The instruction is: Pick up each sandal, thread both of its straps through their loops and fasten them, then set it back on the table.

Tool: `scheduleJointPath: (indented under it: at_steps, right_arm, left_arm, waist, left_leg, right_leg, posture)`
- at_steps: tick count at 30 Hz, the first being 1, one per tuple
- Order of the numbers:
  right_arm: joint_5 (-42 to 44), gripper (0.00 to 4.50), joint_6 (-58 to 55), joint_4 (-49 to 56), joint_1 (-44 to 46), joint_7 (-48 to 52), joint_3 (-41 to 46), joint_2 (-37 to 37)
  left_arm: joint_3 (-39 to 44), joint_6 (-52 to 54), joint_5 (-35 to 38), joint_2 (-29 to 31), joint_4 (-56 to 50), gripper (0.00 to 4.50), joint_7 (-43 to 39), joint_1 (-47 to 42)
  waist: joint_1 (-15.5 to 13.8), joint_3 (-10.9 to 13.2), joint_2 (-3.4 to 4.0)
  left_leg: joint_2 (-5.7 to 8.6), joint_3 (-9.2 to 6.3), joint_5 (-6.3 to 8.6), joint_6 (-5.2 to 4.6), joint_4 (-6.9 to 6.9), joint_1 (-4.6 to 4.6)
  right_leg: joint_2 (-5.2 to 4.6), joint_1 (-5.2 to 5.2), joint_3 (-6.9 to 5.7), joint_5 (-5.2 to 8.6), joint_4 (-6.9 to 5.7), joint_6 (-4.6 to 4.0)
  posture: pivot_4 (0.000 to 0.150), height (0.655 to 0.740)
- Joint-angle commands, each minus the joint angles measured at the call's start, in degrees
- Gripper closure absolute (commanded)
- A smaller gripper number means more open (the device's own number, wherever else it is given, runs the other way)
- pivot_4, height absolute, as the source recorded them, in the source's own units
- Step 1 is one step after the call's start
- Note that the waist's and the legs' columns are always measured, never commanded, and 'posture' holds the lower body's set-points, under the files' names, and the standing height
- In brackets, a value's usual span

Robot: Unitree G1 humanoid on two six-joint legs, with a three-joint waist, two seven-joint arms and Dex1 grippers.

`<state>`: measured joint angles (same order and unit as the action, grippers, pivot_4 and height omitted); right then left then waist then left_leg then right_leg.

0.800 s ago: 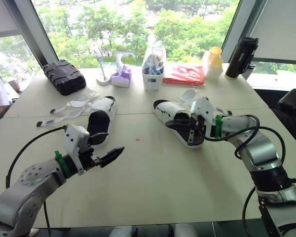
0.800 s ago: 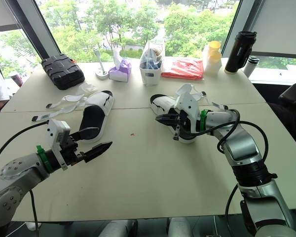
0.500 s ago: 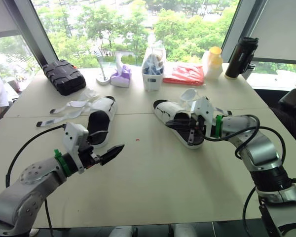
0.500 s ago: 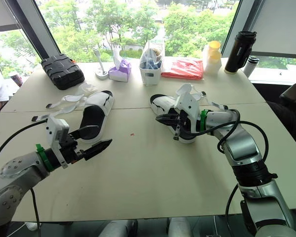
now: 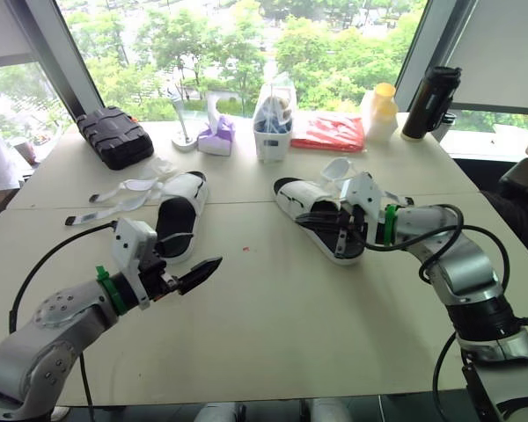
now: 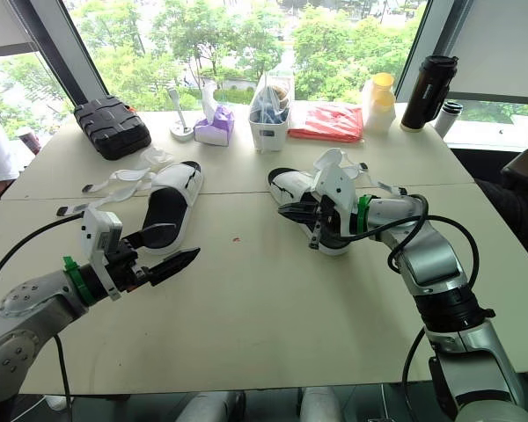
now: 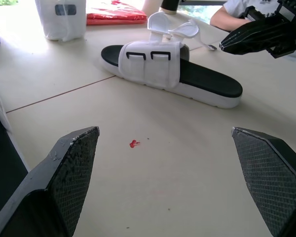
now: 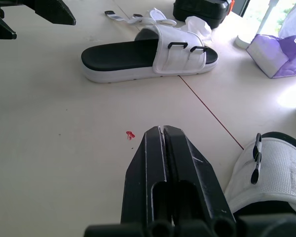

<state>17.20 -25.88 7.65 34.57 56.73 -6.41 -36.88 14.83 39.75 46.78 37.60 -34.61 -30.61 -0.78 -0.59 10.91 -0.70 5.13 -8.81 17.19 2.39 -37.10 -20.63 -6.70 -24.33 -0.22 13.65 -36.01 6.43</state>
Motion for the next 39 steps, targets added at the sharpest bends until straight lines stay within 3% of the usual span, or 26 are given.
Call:
scheduleJointPath:
  at_steps: [1, 7, 8, 10, 12, 17, 29, 39]
  right_arm:
    - [0.87, 4.5, 0.54, 2.1, 1.04, -0.14, 1.48, -0.14]
    - [-0.47, 4.5, 2.06, 1.12, 1.47, -1.13, 1.33, 0.14]
    - [-1.77, 4.25, 3.02, 0.24, 1.68, -1.6, 0.85, -0.04]
    - [-5.45, 3.64, 6.37, -2.33, 2.05, -3.39, -0.17, -0.3]
    - [-9.11, 2.74, 10.32, -4.78, 2.51, -5.15, -0.99, -0.37]
    - [-19.18, 0.15, 20.88, -11.43, 5.52, -10.9, -2.92, -1.04]
    - [-39.3, 0.07, 43.99, -30.63, 13.84, -21.3, -10.56, -2.97]
    - [-52.67, 0.07, 54.17, -56.42, 26.67, -37.13, -19.5, 5.73]
  left_arm:
    - [1.35, -0.24, 0.35, 0.57, -1.56, 0.03, 0.22, -0.09]
    - [1.21, -0.38, 0.36, 0.47, -1.42, 0.03, 0.28, -0.21]
    - [1.17, -0.39, 0.33, 0.47, -1.39, 0.0, 0.28, -0.24]
    - [1.1, -0.43, 0.27, 0.46, -1.34, 0.0, 0.26, -0.3]
    - [1.06, -0.44, 0.26, 0.46, -1.34, 0.0, 0.26, -0.33]
    - [1.0, -0.42, 0.2, 0.48, -1.43, 0.0, 0.28, -0.23]
    - [0.8, -0.57, -0.25, 0.53, -1.79, 0.0, 0.71, -0.02]
    - [1.46, -0.53, 0.05, 0.63, -2.57, 0.0, 1.06, 0.94]
  waist:
    - [0.0, 0.0, 0.0]
    - [0.0, 0.0, 0.0]
    - [0.0, 0.0, 0.0]
    - [0.01, 0.0, 0.0]
    - [0.01, 0.0, 0.0]
    - [0.2, 0.0, 0.0]
    - [1.2, 0.01, -0.01]
    - [1.83, 0.01, -0.03]
  left_leg:
    - [0.0, 0.0, 0.0, 0.0, 0.0, 0.0]
    - [0.0, 0.0, 0.0, 0.0, 0.0, 0.0]
    - [0.0, 0.0, 0.0, 0.0, 0.0, 0.0]
    - [0.0, 0.0, 0.0, 0.0, 0.0, 0.0]
    - [0.0, 0.08, 0.0, 0.0, 0.0, 0.0]
    - [0.0, 0.33, -0.02, 0.03, 0.0, 0.01]
    - [0.0, 0.51, -0.18, 0.32, 0.02, 0.03]
    - [-0.06, 0.73, -0.2, 0.35, 0.09, 0.13]
  right_leg:
    - [0.0, 0.0, 0.0, 0.0, 0.0, 0.0]
    - [0.0, 0.0, 0.0, 0.0, 0.0, 0.0]
    - [0.0, 0.0, 0.0, 0.0, 0.0, 0.0]
    - [0.0, 0.0, 0.0, 0.0, 0.0, 0.0]
    - [0.0, 0.0, 0.0, 0.0, 0.0, 0.0]
    - [0.0, -0.04, 0.05, 0.0, -0.01, 0.0]
    - [0.01, -0.07, 0.19, -0.01, -0.01, 0.01]
    - [0.23, -0.17, 0.49, -0.04, -0.04, -0.04]
  posture:
    - [0.15, 0.74]
    - [0.15, 0.74]
    - [0.15, 0.74]
    - [0.15, 0.74]
    - [0.15, 0.74]
    - [0.15, 0.74]
    - [0.15, 0.74]
    - [0.15, 0.74]
